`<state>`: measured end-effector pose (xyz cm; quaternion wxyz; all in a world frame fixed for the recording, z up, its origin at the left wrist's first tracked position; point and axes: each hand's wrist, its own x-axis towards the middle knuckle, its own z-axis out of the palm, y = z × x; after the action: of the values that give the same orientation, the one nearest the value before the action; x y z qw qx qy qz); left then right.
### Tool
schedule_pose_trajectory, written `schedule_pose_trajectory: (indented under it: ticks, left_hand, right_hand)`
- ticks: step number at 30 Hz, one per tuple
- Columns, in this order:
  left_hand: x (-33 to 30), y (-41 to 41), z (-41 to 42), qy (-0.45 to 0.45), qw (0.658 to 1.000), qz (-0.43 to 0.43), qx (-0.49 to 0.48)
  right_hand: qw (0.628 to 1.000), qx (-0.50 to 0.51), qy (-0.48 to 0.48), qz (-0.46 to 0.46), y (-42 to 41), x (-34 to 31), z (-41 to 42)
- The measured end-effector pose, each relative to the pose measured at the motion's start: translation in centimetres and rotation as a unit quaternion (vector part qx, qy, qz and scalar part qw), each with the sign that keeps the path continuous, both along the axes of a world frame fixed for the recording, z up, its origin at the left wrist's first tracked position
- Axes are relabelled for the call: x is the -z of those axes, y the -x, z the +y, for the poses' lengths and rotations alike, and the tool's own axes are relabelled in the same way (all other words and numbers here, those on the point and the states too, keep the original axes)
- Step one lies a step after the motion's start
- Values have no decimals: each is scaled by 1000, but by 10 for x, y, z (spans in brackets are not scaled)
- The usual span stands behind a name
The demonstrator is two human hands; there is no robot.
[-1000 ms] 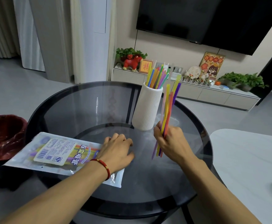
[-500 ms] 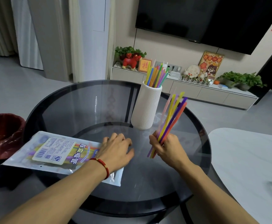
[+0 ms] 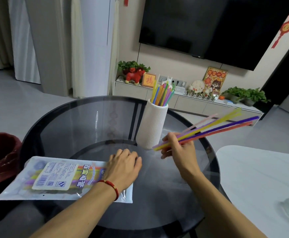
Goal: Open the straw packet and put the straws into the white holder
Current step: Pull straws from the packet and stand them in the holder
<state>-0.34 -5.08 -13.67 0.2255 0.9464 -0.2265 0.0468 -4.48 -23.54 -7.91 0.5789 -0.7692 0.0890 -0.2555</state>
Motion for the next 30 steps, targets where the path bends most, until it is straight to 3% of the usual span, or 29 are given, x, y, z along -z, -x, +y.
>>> schedule_pose_trajectory:
  ticks: [3, 6, 11, 14, 17, 21, 30]
  left_hand:
    - [-1, 0, 0, -7, 1000, 5, -4]
    - [-2, 0, 1, -8, 1000, 0, -3]
    - [-3, -1, 6, -10, 1000, -6, 1]
    - [-3, -2, 8, -15, 1000, -10, -2]
    - [-5, -3, 10, -9, 1000, -2, -1]
    - [-6, -3, 12, -13, 1000, 9, 2]
    - [-9, -2, 15, -13, 1000, 15, 1]
  right_hand:
    - [992, 38, -90, -78, -32, -47, -4]
    - [989, 71, -66, -111, -60, -83, -6]
    - [992, 86, 70, -65, -89, -102, -7]
    - [972, 94, 215, -30, -97, -112, -4]
    - [951, 102, 290, 28, -104, -122, -2]
    - [951, 77, 274, 119, -108, -132, -2]
    - [972, 69, 216, 68, -99, -143, 2]
